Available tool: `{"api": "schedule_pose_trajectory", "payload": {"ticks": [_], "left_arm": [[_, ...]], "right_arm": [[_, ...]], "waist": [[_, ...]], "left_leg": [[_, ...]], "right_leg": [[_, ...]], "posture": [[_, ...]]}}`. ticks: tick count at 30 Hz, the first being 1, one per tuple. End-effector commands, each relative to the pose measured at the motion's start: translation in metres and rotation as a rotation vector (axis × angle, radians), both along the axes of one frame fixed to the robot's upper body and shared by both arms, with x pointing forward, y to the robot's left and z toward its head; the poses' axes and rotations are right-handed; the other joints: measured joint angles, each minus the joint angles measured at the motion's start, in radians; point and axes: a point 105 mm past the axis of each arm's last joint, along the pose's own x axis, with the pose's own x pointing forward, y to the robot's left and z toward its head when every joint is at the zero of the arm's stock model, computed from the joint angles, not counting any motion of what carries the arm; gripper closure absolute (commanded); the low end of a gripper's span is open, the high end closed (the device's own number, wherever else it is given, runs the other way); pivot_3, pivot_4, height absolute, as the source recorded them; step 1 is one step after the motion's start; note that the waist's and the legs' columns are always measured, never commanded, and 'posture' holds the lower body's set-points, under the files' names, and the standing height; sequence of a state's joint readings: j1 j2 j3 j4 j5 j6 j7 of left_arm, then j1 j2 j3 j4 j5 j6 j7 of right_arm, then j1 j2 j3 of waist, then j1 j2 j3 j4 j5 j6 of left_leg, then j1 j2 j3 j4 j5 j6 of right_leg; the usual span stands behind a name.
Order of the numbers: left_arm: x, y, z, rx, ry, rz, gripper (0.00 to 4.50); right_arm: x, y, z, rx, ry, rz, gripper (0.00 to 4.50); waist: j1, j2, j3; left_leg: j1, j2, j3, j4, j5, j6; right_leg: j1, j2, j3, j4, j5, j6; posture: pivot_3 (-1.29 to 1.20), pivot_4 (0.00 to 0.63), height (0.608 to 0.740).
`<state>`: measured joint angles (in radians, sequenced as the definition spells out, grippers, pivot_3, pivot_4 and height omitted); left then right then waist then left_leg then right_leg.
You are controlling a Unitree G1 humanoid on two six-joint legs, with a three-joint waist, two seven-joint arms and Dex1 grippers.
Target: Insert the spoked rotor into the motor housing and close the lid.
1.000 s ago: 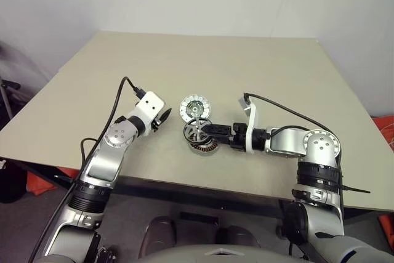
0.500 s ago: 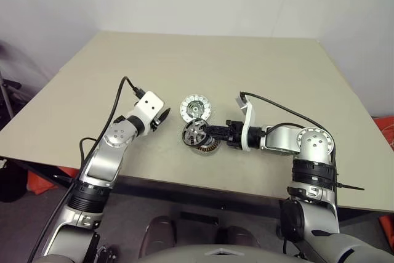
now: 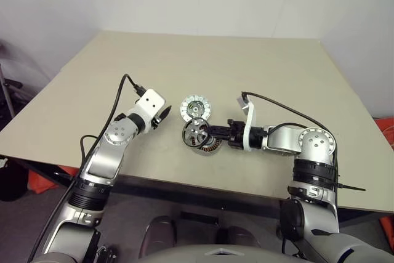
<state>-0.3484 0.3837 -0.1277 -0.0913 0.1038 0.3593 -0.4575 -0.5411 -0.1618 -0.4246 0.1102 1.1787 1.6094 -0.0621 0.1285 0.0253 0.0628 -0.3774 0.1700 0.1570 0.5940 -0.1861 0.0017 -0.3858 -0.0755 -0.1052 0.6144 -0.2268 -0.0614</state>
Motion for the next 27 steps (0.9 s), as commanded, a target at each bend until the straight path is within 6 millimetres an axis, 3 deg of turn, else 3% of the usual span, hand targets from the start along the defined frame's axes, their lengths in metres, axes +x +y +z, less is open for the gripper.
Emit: {"api": "schedule_pose_trajectory", "payload": {"ticks": [1,19,27], "left_arm": [[0.000,-0.002,0.010,0.016,-0.044,-0.014,1.78],[0.000,0.005,0.004,0.048,-0.033,-0.009,1.78],[-0.005,-0.001,-0.005,0.060,-0.017,-0.028,1.78]], "right_arm": [[0.001,-0.008,0.008,0.020,-0.024,-0.020,4.19],[-0.015,0.008,0.005,0.114,0.027,0.074,4.19],[0.002,0.000,0.021,0.158,0.005,0.002,4.19]], "waist": [[0.000,0.000,0.000],[-0.002,0.000,0.000],[-0.002,0.000,0.000]], "left_leg": [[0.000,0.000,0.000,0.000,0.000,0.000],[0.000,0.000,0.000,0.000,0.000,0.000],[0.000,0.000,0.000,0.000,0.000,0.000]], "right_leg": [[0.000,0.000,0.000,0.000,0.000,0.000],[0.000,0.000,0.000,0.000,0.000,0.000],[0.000,0.000,0.000,0.000,0.000,0.000]], "posture": [[0.00,0.000,0.740],[0.00,0.000,0.740],[0.00,0.000,0.740]]}}
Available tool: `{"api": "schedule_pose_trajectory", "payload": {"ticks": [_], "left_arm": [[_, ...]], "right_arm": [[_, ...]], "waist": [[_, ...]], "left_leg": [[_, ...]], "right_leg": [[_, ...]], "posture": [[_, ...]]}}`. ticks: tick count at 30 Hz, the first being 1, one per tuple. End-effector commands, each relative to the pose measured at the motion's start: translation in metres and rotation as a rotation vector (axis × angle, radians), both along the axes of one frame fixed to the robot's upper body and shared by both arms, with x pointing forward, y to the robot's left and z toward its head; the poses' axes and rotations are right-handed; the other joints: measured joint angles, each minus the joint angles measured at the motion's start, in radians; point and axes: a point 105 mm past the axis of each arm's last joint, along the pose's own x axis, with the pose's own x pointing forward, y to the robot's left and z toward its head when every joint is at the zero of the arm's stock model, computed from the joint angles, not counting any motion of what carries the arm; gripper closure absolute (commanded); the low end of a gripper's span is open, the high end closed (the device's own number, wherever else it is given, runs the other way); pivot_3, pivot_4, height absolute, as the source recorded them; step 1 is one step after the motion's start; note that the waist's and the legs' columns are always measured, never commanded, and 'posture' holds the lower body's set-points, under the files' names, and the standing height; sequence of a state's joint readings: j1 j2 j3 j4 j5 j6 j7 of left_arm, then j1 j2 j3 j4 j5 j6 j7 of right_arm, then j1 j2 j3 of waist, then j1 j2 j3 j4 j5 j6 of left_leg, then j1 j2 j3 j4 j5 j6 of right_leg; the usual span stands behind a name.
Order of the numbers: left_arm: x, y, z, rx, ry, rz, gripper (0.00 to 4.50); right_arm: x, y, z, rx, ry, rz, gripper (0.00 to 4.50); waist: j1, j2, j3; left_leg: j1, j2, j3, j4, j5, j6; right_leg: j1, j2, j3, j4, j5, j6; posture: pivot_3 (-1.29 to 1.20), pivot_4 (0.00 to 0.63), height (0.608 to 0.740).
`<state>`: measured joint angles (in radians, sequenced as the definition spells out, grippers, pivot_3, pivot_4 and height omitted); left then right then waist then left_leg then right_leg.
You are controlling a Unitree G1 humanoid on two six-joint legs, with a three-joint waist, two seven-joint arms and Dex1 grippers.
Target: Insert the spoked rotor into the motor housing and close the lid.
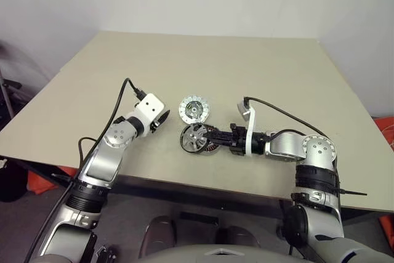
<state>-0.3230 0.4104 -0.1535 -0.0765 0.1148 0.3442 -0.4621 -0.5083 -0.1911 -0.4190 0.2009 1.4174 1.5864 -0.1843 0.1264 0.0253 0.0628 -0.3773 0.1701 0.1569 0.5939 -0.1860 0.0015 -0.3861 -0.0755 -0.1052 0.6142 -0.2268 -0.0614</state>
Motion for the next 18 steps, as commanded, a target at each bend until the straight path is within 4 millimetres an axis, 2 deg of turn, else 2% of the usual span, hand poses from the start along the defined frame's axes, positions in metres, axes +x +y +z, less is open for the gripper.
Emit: {"api": "schedule_pose_trajectory", "payload": {"ticks": [1,5,18], "left_arm": [[-0.001,-0.004,0.009,0.015,-0.048,-0.021,1.78],[-0.001,-0.004,0.008,0.018,-0.047,-0.019,1.78],[-0.001,-0.002,0.006,0.028,-0.047,-0.020,1.78]], "right_arm": [[0.008,0.001,0.022,0.048,-0.062,-0.011,4.19],[0.007,-0.006,0.013,0.018,-0.036,-0.034,4.19],[0.002,-0.011,0.009,0.010,-0.024,-0.050,4.19]], "waist": [[0.000,0.000,0.000],[0.000,0.000,0.000],[0.000,0.000,0.000]], "left_leg": [[0.000,0.000,0.000,0.000,0.000,0.000],[0.000,0.000,0.000,0.000,0.000,0.000],[-0.001,0.000,0.000,0.000,0.000,0.000]], "right_leg": [[0.000,0.000,0.000,0.000,0.000,0.000],[0.000,0.000,0.000,0.000,0.000,0.000],[0.000,0.000,0.000,0.000,0.000,0.000]], "posture": [[0.00,0.000,0.740],[0.00,0.000,0.740],[0.00,0.000,0.740]]}}
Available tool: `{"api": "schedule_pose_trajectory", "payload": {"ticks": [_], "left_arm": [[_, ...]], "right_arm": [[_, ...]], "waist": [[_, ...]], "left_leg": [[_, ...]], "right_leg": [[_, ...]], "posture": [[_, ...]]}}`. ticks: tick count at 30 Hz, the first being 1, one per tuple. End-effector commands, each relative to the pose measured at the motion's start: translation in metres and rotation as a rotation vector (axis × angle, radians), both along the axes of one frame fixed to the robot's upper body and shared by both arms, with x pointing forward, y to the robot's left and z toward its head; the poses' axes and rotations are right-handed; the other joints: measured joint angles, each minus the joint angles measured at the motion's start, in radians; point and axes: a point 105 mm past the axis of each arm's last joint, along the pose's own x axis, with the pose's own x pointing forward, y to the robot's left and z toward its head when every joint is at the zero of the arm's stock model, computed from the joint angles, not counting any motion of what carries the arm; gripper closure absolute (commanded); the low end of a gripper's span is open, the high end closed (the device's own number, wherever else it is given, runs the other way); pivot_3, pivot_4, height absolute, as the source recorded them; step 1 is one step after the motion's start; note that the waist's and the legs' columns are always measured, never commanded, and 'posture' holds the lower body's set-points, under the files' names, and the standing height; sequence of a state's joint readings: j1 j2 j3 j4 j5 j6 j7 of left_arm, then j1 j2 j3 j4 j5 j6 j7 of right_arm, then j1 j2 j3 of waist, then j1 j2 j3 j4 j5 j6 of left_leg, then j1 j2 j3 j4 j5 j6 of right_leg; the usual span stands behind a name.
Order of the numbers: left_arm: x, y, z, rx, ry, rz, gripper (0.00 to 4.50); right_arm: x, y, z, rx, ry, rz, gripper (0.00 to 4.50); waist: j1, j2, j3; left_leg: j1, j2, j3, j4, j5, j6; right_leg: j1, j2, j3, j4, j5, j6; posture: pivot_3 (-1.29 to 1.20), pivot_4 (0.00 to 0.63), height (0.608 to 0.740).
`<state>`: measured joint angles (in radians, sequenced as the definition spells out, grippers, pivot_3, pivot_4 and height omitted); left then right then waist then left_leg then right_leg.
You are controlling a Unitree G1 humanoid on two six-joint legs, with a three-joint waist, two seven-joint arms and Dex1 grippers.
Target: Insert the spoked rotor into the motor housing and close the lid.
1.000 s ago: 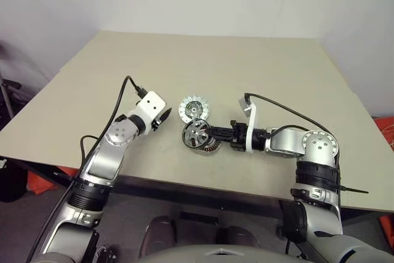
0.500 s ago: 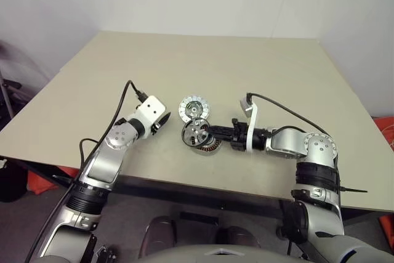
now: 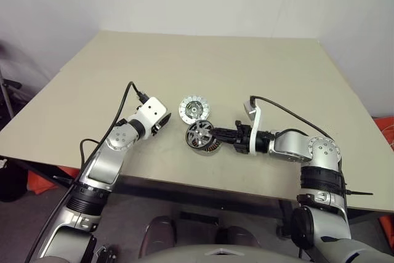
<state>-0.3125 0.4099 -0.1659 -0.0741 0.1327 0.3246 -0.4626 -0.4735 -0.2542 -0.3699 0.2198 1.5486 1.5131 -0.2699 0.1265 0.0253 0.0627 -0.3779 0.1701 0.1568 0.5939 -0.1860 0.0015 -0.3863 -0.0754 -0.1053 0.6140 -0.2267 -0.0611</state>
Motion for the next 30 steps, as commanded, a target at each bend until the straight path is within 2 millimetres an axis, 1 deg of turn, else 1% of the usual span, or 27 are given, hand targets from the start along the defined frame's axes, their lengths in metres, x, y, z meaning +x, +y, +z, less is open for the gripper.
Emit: {"api": "schedule_pose_trajectory", "payload": {"ticks": [1,8,14,19,22,26,30], "left_arm": [[0.001,0.000,0.010,0.009,-0.043,-0.008,1.78],[0.001,0.000,0.009,0.010,-0.042,-0.009,1.78],[0.000,0.000,0.006,0.016,-0.037,-0.010,1.78],[0.001,0.001,0.005,0.022,-0.036,-0.010,1.78],[0.000,0.002,0.005,0.025,-0.037,-0.008,1.78],[0.000,0.001,0.004,0.025,-0.036,-0.008,1.78],[-0.001,-0.001,0.002,0.023,-0.031,-0.012,1.78]], "right_arm": [[0.000,0.000,0.012,0.019,-0.048,0.000,4.19],[0.000,-0.002,0.010,0.008,-0.042,-0.014,4.19],[-0.005,0.006,0.023,0.077,-0.062,0.026,4.19],[-0.010,0.011,0.025,0.090,-0.052,0.041,4.19],[-0.011,0.009,0.022,0.080,-0.035,0.031,4.19],[-0.001,-0.001,0.018,0.052,-0.018,-0.022,4.19],[-0.001,0.000,0.018,0.054,-0.020,-0.023,4.19]], "waist": [[0.000,0.000,0.000],[0.001,0.000,0.000],[0.000,0.000,0.000],[0.000,0.000,0.000],[0.000,0.000,0.000],[0.000,0.000,0.000],[0.001,0.000,0.000]], "left_leg": [[0.000,0.000,0.000,0.000,0.000,0.000],[0.000,0.000,0.000,0.000,0.000,0.000],[-0.001,0.000,0.000,0.000,0.000,0.000],[-0.001,0.000,0.000,0.000,0.000,0.000],[-0.002,0.000,0.000,0.000,0.000,0.000],[-0.002,0.000,0.000,0.000,0.000,0.000],[-0.003,0.000,0.000,0.000,0.000,0.000]], "right_leg": [[0.000,0.000,0.000,0.000,0.000,0.000],[0.000,0.000,0.000,0.000,0.000,0.000],[0.000,0.000,0.000,-0.001,0.000,0.001],[0.000,0.000,0.000,-0.002,0.000,0.001],[0.000,0.000,0.000,-0.003,0.001,0.002],[0.000,0.000,0.000,-0.004,0.001,0.003],[0.000,0.000,0.000,-0.004,0.002,0.003]], "posture": [[0.00,0.000,0.740],[0.00,0.000,0.740],[0.00,0.000,0.740],[0.00,0.000,0.740],[0.00,0.000,0.740],[0.00,0.000,0.740],[0.00,0.000,0.740]]}}
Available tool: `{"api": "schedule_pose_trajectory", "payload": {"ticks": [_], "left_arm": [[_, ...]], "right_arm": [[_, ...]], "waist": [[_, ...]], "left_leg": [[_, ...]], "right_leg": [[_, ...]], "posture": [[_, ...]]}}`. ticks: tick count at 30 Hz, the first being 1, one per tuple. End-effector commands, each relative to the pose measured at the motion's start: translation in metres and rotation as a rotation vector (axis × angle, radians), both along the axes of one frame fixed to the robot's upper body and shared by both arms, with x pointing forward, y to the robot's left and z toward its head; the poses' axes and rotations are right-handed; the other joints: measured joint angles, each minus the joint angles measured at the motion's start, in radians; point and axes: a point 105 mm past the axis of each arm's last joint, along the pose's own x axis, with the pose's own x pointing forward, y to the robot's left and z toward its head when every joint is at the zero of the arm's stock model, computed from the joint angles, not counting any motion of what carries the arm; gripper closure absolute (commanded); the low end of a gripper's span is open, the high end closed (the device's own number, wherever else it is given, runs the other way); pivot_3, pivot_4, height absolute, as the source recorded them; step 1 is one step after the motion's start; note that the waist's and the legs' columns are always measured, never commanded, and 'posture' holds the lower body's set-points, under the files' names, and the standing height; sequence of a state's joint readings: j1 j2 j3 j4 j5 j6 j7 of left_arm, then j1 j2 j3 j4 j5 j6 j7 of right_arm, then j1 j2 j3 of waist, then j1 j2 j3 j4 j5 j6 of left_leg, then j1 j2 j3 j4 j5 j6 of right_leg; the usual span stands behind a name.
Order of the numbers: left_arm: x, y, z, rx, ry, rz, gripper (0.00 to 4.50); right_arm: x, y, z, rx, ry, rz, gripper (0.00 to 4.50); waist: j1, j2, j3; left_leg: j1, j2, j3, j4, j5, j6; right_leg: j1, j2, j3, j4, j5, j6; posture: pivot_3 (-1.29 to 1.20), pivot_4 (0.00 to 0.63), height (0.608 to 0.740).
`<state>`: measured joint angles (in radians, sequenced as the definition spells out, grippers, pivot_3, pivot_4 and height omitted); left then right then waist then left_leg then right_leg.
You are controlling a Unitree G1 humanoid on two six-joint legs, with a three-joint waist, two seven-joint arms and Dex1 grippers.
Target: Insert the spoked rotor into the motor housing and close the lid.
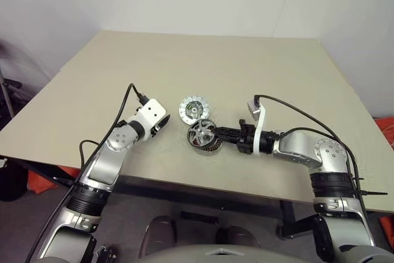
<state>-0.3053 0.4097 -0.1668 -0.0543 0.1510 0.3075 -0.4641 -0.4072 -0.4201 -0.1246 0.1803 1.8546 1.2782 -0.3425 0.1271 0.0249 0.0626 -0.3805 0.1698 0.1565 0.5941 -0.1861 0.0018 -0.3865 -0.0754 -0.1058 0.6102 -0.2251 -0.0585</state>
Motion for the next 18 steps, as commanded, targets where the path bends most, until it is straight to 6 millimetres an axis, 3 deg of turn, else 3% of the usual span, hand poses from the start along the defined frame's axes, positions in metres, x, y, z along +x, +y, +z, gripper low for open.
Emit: {"api": "schedule_pose_trajectory", "payload": {"ticks": [1,18], "left_arm": [[-0.001,-0.003,0.007,0.004,-0.036,-0.017,1.78],[0.000,-0.001,0.007,0.011,-0.041,-0.012,1.78]], "right_arm": [[0.002,0.001,0.012,0.032,-0.037,0.002,4.19],[0.005,-0.008,0.001,-0.004,-0.015,-0.039,4.19]], "waist": [[0.000,0.000,0.000],[0.001,0.000,0.000]], "left_leg": [[0.000,0.000,0.000,0.000,0.000,0.000],[-0.001,0.000,0.000,0.001,0.000,0.001]], "right_leg": [[0.000,0.000,0.000,0.000,0.000,0.000],[0.000,0.000,0.000,0.000,0.000,0.000]], "posture": [[0.00,0.000,0.740],[0.00,0.000,0.740]]}}
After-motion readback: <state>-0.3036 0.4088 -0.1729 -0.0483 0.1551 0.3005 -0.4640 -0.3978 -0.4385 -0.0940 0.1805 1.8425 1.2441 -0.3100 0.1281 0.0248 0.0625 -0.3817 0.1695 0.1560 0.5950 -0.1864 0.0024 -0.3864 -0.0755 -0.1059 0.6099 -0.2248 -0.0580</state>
